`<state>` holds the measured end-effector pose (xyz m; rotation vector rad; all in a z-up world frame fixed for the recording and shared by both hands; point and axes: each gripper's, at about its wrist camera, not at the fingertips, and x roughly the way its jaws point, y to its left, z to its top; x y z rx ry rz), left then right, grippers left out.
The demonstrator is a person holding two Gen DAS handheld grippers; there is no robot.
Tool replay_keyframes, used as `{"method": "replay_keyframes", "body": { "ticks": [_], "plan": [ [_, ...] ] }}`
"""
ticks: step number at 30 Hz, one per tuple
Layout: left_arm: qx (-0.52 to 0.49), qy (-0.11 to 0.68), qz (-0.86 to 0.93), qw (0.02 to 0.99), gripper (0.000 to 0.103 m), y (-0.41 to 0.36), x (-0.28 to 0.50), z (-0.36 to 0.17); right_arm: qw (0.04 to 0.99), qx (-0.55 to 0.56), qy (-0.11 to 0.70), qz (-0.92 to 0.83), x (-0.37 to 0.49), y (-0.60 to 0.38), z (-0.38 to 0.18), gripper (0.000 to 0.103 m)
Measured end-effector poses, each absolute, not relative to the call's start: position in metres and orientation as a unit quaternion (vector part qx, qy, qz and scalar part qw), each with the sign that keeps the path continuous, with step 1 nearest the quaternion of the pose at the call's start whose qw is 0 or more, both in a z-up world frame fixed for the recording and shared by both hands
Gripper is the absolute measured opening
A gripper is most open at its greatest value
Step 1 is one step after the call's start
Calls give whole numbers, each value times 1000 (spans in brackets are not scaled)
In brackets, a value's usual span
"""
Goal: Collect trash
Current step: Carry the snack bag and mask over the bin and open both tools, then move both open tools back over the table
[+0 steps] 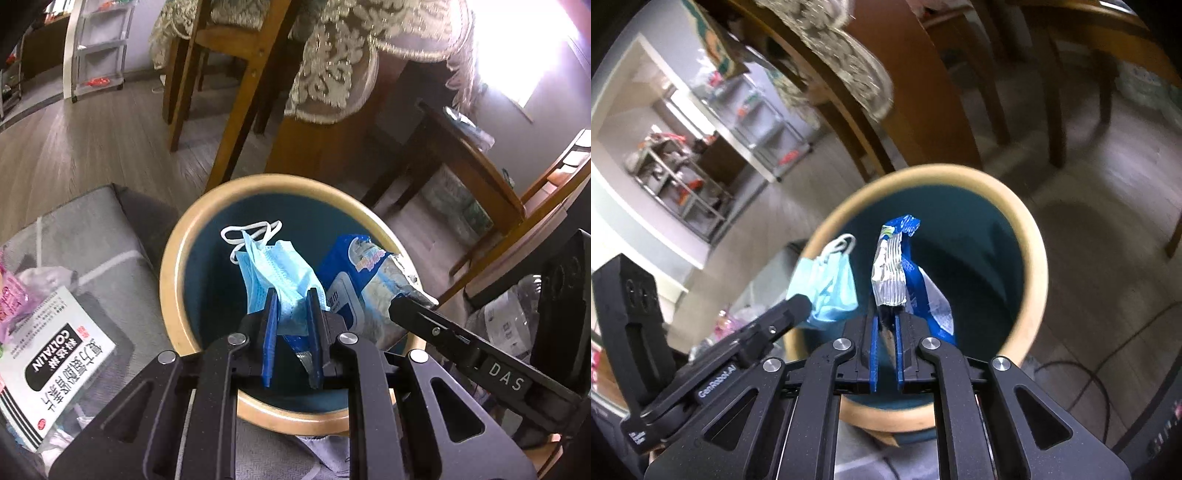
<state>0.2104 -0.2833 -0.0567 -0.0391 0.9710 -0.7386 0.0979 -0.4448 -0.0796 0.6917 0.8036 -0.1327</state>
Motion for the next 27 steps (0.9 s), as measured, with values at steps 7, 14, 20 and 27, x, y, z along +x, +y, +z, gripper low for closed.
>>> {"method": "replay_keyframes", "body": {
  "ticks": [7,14,20,27],
  "plan": [
    [-10,466,-341,817,22,-283,209,-64,849,346,392,-73,95,-448,-83,20],
    [-19,449,-334,828,40,-265,202,-51,850,346,388,-81,89,-446,-78,39],
    [-32,429,-322,843,52,-236,192,-32,861,333,377,-72,84,-439,-71,46],
    [-22,392,-294,871,68,-184,170,-5,886,270,376,-43,91,-408,-60,52]
  ]
}}
